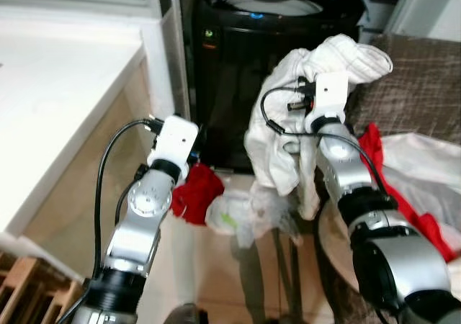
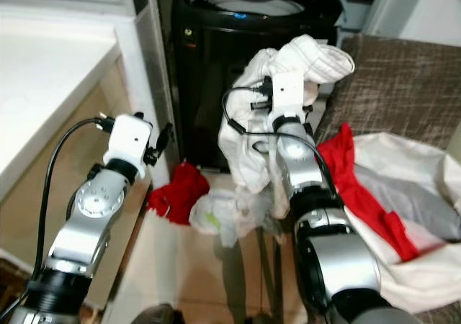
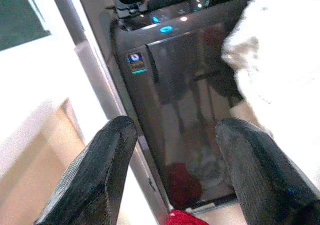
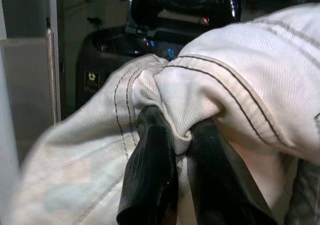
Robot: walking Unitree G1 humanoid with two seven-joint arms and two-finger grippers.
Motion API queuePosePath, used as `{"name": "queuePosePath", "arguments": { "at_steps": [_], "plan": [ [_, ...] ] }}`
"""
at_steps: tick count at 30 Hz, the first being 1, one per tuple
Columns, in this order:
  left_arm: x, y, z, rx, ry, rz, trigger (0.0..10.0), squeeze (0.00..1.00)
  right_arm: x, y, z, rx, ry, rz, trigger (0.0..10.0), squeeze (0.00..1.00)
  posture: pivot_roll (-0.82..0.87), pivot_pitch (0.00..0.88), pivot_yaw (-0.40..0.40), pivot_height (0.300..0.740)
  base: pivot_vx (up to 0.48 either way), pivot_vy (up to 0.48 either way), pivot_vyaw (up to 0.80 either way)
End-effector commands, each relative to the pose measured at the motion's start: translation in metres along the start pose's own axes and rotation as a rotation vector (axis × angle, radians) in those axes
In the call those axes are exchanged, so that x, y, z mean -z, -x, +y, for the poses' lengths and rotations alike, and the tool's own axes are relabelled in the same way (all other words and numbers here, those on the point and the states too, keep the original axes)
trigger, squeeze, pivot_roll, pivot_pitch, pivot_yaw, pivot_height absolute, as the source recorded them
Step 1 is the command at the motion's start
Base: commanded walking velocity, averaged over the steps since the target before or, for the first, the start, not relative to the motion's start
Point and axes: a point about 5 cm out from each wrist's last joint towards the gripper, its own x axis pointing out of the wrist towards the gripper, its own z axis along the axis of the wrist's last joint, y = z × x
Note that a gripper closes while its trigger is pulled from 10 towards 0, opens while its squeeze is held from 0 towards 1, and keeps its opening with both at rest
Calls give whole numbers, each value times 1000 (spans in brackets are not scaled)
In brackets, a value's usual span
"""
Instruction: Clothes washing
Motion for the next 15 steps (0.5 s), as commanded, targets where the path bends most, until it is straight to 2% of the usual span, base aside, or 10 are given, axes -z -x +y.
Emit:
{"name": "queuePosePath", "arguments": {
  "at_steps": [1, 7, 10, 12, 15],
  "plan": [
    [-4, -2, -6, 17, -15, -15, 10000, 0, -10, -3, -13, 33, 7, -53, 0, 0, 15, 7, -14, 740, 0, 0, 0],
    [-7, -4, -7, 22, -18, -33, 10000, 0, -12, -3, -14, 38, 7, -60, 0, 0, 7, 4, -9, 740, 0, 0, 0],
    [-10, -5, -7, 22, -11, -47, 10000, 0, -20, -6, -15, 37, 19, -90, 0, 0, 3, 2, -8, 740, 307, 369, 0],
    [-13, -6, -7, 8, -17, -63, 10000, 0, -29, -9, -17, 41, 25, -125, 0, 0, 3, 2, -8, 740, 308, 369, 0],
    [-17, -7, -6, -11, -23, -89, 10000, 0, -61, -19, -19, 29, 81, -249, 0, 0, -6, 0, -2, 740, 307, 368, 0]
  ]
}}
